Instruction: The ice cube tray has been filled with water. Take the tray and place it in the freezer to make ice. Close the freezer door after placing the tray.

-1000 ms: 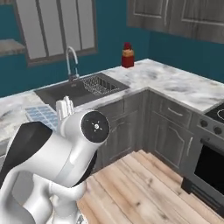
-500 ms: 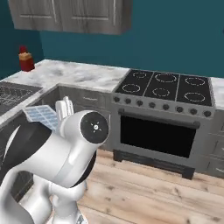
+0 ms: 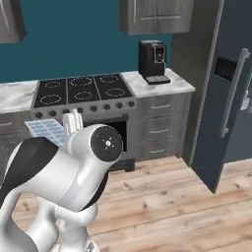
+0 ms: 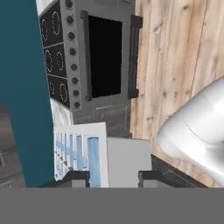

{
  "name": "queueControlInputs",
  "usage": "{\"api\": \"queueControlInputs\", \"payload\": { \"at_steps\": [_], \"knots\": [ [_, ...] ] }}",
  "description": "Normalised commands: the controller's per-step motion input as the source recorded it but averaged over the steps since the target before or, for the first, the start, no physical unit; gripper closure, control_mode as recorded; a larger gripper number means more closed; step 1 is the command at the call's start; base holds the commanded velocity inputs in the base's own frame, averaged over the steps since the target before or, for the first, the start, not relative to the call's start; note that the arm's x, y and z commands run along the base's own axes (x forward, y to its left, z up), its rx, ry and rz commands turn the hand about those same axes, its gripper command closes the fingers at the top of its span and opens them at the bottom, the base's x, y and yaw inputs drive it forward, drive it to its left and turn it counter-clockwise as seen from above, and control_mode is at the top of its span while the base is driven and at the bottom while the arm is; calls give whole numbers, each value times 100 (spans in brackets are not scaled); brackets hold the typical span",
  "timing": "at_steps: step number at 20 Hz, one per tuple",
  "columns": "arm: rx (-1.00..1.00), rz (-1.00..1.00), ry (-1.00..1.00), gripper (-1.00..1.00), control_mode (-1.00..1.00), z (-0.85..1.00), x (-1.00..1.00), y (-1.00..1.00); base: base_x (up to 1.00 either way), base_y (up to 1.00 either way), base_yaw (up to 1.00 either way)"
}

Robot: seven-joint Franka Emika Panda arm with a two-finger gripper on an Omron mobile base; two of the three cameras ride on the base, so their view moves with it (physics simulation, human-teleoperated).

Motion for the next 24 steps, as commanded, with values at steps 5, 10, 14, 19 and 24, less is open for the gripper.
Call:
{"api": "queueControlInputs", "payload": {
  "at_steps": [5,10,14,19,24],
  "knots": [
    [0,0,0,100,100,0,0,0,0,-29,-85],
    [0,0,0,100,100,0,0,0,0,-37,-82],
    [0,0,0,100,100,0,0,0,4,-31,-81],
    [0,0,0,100,100,0,0,0,46,-16,-76],
    [0,0,0,100,100,0,0,0,66,10,-69]
  ]
}}
